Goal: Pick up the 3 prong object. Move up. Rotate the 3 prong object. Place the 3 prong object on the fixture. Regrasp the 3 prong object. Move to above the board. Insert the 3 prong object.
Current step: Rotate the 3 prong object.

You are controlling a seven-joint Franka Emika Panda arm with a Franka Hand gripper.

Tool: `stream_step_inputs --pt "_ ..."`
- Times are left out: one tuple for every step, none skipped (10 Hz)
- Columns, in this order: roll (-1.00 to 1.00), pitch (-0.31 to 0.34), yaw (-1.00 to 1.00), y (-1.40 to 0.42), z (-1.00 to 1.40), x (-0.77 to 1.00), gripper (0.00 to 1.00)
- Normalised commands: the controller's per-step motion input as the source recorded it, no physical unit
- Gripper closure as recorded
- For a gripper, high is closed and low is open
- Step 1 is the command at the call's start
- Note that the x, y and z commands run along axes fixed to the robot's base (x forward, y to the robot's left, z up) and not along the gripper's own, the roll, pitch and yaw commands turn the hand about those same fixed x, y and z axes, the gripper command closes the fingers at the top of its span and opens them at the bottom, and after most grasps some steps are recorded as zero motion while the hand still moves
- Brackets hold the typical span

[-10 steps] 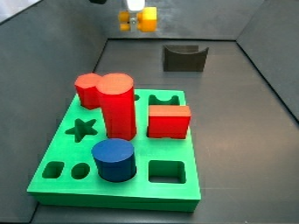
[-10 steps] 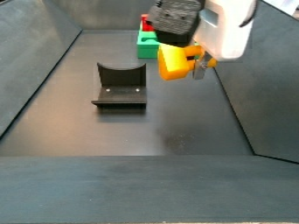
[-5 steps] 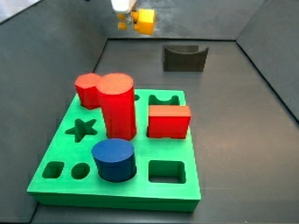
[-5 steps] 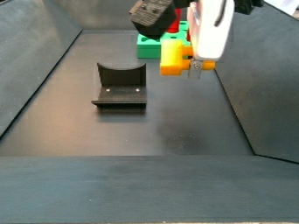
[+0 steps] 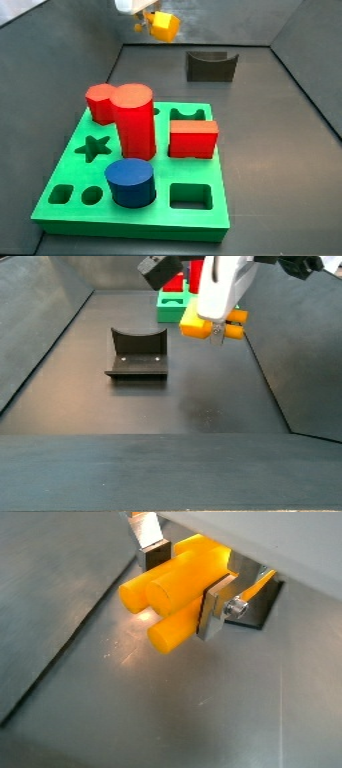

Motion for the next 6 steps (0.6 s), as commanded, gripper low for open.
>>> stream_step_inputs --pt "0.0 -0.004 -1.0 0.02 -0.03 0.01 1.0" --pt "0.0 -0.004 -1.0 0.02 -0.03 0.01 1.0" --pt "0.0 -0.004 -1.0 0.02 -0.03 0.01 1.0" --pt "0.0 -0.004 -1.0 0.02 -0.03 0.01 1.0" --pt "0.0 -0.005 -1.0 0.02 -0.03 0.01 1.0" --pt "0.0 -0.005 -1.0 0.02 -0.03 0.01 1.0"
